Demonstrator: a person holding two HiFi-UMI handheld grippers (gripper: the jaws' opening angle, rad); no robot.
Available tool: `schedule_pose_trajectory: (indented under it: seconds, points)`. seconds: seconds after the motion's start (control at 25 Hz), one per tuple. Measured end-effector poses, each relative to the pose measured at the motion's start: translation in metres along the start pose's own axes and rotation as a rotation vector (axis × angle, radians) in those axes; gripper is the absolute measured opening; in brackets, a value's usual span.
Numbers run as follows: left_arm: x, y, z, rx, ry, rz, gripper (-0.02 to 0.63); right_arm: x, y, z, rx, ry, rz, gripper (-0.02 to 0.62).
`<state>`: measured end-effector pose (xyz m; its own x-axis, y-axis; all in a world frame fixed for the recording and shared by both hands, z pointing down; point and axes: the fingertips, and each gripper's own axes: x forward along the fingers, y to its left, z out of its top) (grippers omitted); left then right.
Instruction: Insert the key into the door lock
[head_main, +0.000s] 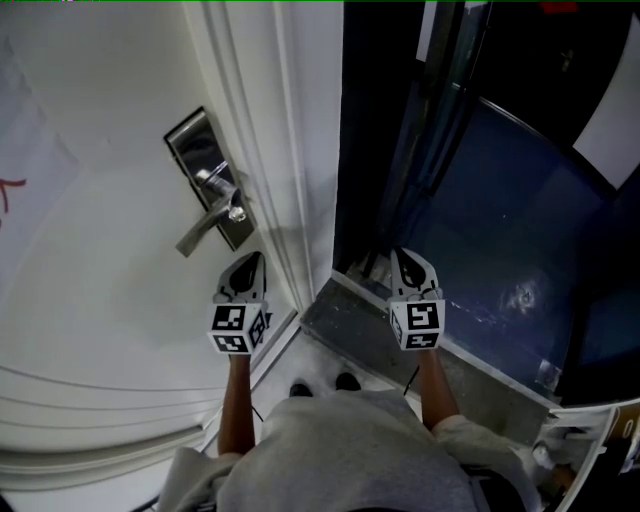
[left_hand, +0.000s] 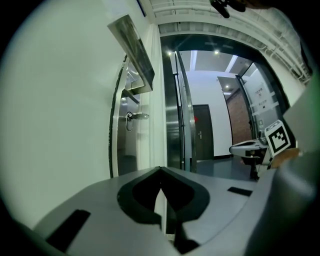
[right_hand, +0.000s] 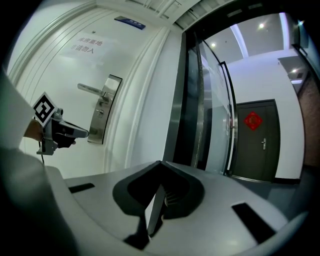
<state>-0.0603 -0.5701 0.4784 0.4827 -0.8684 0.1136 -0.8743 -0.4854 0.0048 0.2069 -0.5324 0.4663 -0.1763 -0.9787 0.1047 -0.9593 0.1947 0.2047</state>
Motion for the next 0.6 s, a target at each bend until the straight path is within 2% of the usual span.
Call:
schedule_pose_trajectory:
  seconds: [0.6]
  points:
    - [-0.004, 0.005, -0.002, -0.001, 0.007, 0.018, 0.017, 0.011, 0.011, 0.006, -0.003, -0.014, 0.030, 0.023]
